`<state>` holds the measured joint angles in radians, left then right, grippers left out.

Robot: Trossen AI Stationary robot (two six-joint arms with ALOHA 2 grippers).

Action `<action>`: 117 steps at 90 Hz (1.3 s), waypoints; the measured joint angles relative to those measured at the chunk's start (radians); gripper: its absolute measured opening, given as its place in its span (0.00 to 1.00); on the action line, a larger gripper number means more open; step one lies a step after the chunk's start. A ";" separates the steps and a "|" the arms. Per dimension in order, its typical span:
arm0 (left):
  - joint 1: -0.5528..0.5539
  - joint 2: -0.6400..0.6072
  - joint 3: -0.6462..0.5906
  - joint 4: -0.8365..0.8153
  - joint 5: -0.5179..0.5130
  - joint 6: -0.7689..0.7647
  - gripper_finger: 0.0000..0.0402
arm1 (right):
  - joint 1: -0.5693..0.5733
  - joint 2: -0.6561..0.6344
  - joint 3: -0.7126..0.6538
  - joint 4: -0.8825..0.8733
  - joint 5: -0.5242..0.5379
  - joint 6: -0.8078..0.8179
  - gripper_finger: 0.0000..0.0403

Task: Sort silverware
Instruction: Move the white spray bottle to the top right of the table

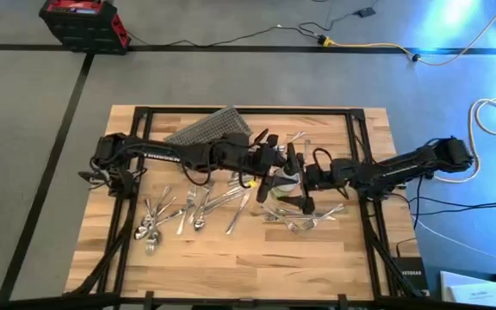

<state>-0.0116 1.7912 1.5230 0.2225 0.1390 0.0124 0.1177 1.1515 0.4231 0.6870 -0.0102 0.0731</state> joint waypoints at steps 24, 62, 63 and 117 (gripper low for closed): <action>0.000 0.000 0.000 -0.003 0.000 0.001 0.37 | 0.001 0.039 0.035 -0.001 -0.062 0.000 0.99; -0.001 0.000 0.000 -0.003 0.000 0.006 0.37 | 0.001 0.038 0.035 0.017 -0.060 0.000 0.77; -0.001 0.000 0.000 -0.003 0.000 0.006 0.37 | 0.001 0.038 0.035 0.017 -0.061 0.000 0.77; -0.001 0.000 0.000 -0.005 -0.003 -0.003 0.40 | 0.000 0.038 0.035 0.017 -0.078 0.002 0.68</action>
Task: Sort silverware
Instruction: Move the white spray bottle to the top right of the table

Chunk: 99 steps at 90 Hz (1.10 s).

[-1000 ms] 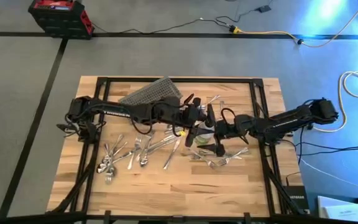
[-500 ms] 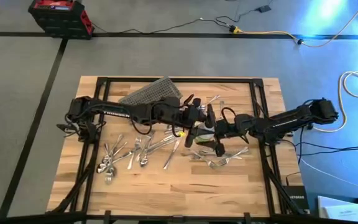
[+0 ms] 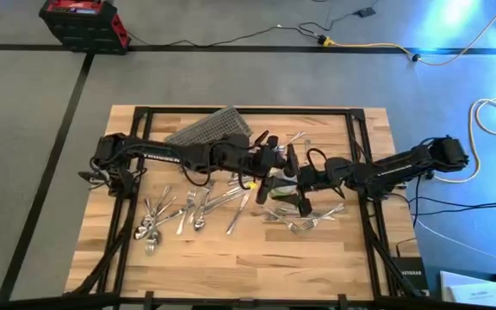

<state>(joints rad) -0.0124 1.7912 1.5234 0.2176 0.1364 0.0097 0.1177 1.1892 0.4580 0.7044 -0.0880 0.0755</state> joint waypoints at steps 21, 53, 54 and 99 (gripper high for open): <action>0.000 0.000 0.001 0.001 0.004 -0.006 0.47 | 0.000 0.000 -0.001 -0.001 -0.018 0.000 0.68; -0.001 0.000 0.001 -0.056 0.002 0.005 0.60 | 0.001 -0.014 -0.002 0.000 -0.040 0.000 0.68; -0.001 0.000 0.001 -0.057 0.003 0.007 0.60 | 0.001 -0.017 -0.002 0.000 -0.041 0.000 0.68; 0.000 -0.021 0.001 -0.092 0.059 0.003 0.66 | 0.001 -0.204 -0.002 -0.214 -0.040 -0.001 0.68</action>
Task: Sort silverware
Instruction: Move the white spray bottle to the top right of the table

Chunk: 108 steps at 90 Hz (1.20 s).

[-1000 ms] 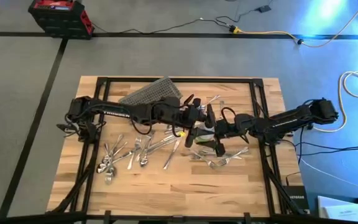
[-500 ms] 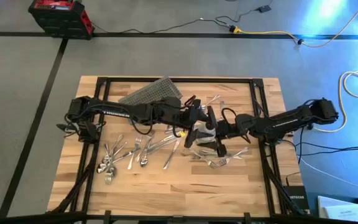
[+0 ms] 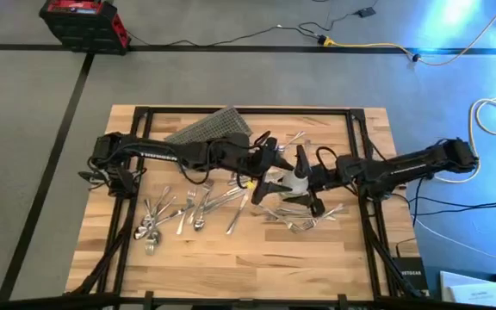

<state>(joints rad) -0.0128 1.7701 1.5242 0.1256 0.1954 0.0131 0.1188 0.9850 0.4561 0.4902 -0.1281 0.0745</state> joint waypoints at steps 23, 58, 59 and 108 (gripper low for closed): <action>-0.021 -0.076 0.000 -0.194 0.010 0.029 0.67 | -0.001 -0.144 0.002 -0.167 0.078 -0.050 0.68; -0.132 -0.081 -0.177 -0.228 -0.070 -0.002 0.66 | -0.001 -0.333 0.001 -0.364 0.320 -0.070 0.68; -0.135 -0.081 -0.188 -0.212 -0.074 -0.005 0.66 | -0.001 -0.336 0.001 -0.370 0.328 -0.073 0.68; -0.150 -0.080 -0.566 0.477 -0.128 -0.069 0.63 | -0.033 -0.349 -0.084 -0.247 0.519 -0.080 0.68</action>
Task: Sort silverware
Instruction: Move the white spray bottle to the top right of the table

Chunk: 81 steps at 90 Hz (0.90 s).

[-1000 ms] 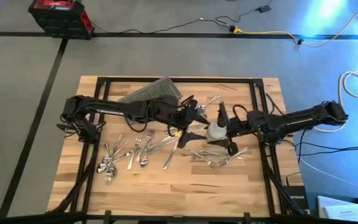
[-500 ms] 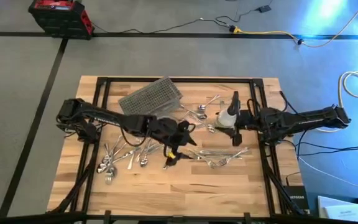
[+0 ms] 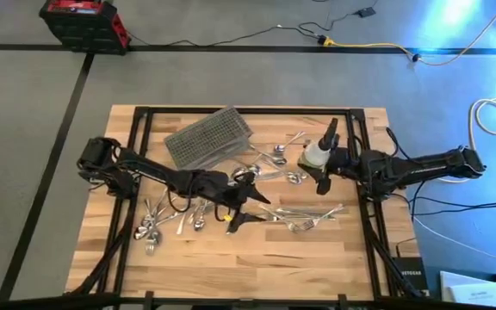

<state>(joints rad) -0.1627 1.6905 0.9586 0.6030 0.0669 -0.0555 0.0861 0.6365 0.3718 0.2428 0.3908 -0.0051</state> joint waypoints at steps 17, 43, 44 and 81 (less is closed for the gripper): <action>0.001 0.000 -0.078 0.137 -0.021 0.003 0.63 | -0.107 0.000 -0.037 0.004 -0.016 0.033 0.68; 0.001 0.000 -0.171 0.255 -0.069 -0.034 0.63 | -0.299 -0.001 -0.111 0.108 -0.111 0.076 0.68; 0.001 0.000 -0.175 0.258 -0.070 -0.035 0.63 | -0.307 -0.001 -0.115 0.110 -0.112 0.076 0.68; 0.001 0.000 -0.220 0.311 -0.101 -0.042 0.63 | -0.589 0.002 -0.200 0.217 -0.166 0.093 0.68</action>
<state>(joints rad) -0.1619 1.6901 0.7387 0.9144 -0.0338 -0.0978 -0.5033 0.6388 0.1722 0.4597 0.2245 0.0875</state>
